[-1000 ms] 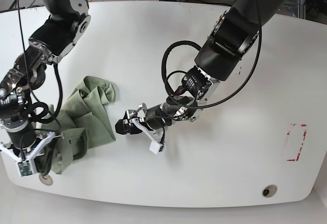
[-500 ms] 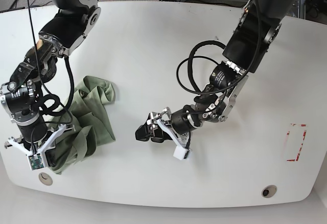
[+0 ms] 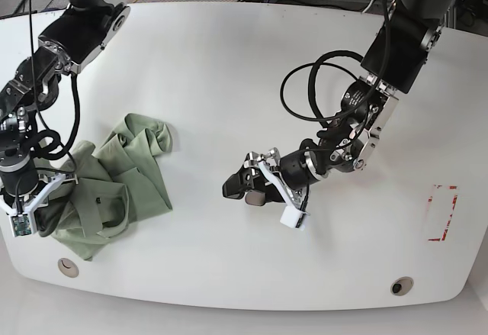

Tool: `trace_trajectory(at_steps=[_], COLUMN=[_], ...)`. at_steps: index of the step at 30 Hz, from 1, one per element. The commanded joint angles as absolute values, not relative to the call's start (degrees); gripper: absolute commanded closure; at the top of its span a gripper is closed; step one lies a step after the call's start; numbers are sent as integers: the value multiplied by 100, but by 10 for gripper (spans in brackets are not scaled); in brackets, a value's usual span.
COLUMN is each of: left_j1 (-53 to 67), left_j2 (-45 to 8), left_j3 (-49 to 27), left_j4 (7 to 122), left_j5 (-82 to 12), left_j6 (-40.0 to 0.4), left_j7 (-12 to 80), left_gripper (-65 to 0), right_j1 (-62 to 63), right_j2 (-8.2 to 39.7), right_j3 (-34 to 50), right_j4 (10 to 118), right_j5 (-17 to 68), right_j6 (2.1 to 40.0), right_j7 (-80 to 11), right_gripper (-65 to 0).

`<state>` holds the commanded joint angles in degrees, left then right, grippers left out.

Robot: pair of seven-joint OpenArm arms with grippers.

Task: Layout the t-shirt on the table in an organized manner, then fold the t-shirt properly
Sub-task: 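Release the shirt and move the left gripper toward the bunched shirt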

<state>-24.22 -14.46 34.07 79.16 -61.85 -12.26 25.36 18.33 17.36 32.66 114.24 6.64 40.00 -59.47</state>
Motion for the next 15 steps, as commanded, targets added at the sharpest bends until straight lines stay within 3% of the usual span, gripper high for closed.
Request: trace_trajectory(at_steps=[15], left_j1=[-2018], left_j2=[-2035], left_j3=[3407], left_j4=[8497], left_j5=[-6185], left_j6=[-1226], left_j7=[2536], left_gripper=[-374], right_j1=[716], right_j2=[1376], right_j3=[4251], right_j4=[11433], right_j5=[681], right_j6=[4000], right_j7=[-5947], right_gripper=[0])
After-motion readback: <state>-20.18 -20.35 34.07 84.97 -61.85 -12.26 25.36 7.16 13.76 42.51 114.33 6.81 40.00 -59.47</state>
